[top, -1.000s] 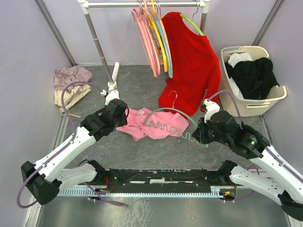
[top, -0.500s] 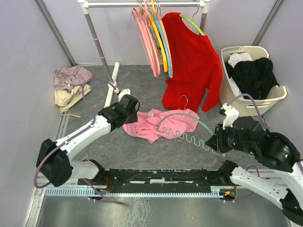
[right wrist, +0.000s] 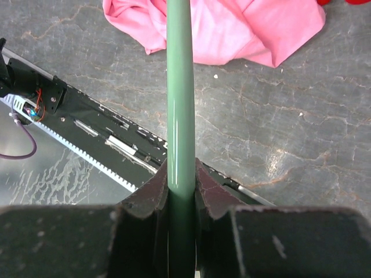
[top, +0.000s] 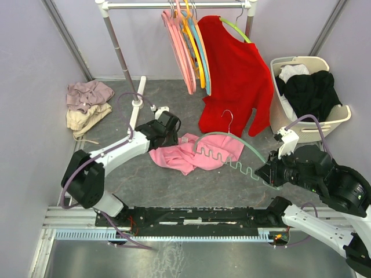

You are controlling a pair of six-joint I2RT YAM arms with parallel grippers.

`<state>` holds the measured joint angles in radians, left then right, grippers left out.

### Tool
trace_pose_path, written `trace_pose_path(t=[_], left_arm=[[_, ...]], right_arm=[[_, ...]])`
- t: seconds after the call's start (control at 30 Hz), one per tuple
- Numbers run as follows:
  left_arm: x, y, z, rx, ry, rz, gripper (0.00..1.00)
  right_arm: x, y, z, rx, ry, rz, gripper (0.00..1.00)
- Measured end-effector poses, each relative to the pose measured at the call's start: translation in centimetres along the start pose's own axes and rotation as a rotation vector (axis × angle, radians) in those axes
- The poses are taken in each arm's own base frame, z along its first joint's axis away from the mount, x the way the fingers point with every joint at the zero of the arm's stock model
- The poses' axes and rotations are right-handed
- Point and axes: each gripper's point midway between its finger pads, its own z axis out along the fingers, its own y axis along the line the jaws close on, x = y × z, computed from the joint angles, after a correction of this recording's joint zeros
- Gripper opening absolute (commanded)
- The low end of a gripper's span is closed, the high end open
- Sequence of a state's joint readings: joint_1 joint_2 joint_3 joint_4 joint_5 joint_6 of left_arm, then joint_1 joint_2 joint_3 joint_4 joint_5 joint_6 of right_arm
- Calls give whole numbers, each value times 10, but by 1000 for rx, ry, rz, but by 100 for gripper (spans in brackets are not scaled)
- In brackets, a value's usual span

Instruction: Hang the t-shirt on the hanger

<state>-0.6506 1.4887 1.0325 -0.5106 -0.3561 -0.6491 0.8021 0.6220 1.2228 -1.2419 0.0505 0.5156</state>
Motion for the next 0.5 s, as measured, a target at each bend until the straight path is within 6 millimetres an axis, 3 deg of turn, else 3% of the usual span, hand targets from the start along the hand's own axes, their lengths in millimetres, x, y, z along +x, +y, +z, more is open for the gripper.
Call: trace_pose_path(t=[0.2, 0.3, 0.43, 0.5], left_arm=[[4, -5, 19, -21, 27, 12, 64], [7, -7, 26, -31, 39, 18, 58], [11, -5, 29, -40, 51, 23, 43], [14, -2, 28, -45, 57, 25, 23]], right_arm=[[-6, 0, -1, -4, -33, -23, 2], [-8, 1, -1, -7, -40, -27, 2], [-10, 1, -1, -11, -48, -37, 2], [-10, 1, -1, -13, -54, -44, 2]])
